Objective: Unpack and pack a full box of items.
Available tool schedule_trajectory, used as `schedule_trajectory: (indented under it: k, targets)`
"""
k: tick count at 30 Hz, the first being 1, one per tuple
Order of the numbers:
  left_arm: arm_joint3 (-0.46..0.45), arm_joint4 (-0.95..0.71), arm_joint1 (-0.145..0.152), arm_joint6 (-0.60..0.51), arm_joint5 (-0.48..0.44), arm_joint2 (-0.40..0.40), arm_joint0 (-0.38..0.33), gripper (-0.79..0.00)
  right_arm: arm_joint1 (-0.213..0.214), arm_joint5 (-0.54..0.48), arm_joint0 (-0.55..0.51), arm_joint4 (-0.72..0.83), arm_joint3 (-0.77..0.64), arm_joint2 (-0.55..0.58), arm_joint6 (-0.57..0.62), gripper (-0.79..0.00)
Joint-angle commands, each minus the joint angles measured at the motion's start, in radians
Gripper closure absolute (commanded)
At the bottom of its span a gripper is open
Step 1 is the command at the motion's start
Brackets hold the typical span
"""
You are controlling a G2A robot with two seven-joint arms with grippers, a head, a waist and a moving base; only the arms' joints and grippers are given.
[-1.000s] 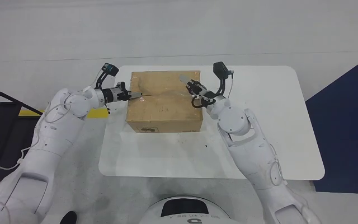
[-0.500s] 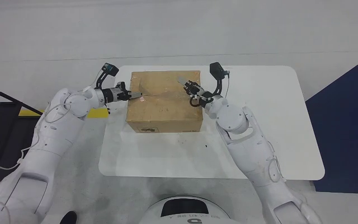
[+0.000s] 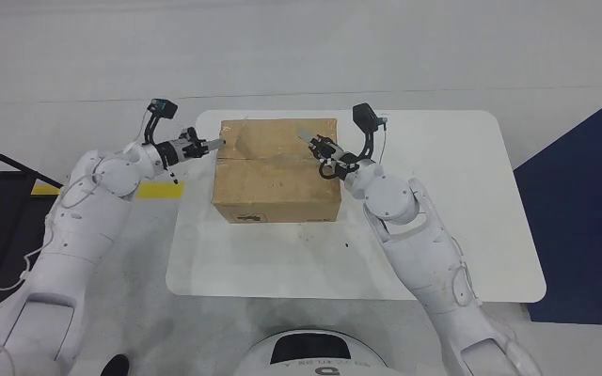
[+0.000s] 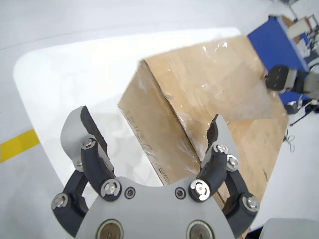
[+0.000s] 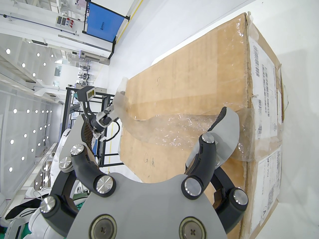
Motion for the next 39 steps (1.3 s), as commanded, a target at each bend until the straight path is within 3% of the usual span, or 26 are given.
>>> schedule_trajectory:
  k: [1,6,12,22,27,31,39]
  targets:
    - [0.002,-0.068,0.011,-0.021,0.0,-0.048,0.022,-0.785,0.0,0.0,0.0,0.0,0.0,0.0,0.0,-0.785]
    - [-0.044,-0.242,0.024,-0.123,0.04,-0.109,0.069,-0.785,0.0,0.0,0.0,0.0,0.0,0.0,0.0,-0.785]
    - [-0.159,-0.364,0.024,-0.229,0.13,-0.117,0.087,-0.785,0.0,0.0,0.0,0.0,0.0,0.0,0.0,-0.785]
    - [-0.51,0.083,0.021,-0.185,0.433,-0.023,0.062,-0.785,0.0,0.0,0.0,0.0,0.0,0.0,0.0,-0.785]
    - [-0.518,0.141,0.007,-0.208,0.514,0.034,0.035,-0.785,0.0,0.0,0.0,0.0,0.0,0.0,0.0,-0.785]
    - [-0.485,0.129,-0.001,-0.223,0.515,0.053,0.027,-0.785,0.0,0.0,0.0,0.0,0.0,0.0,0.0,-0.785]
    - [-0.498,0.035,0.02,-0.302,0.449,-0.037,0.102,-0.785,0.0,0.0,0.0,0.0,0.0,0.0,0.0,-0.785]
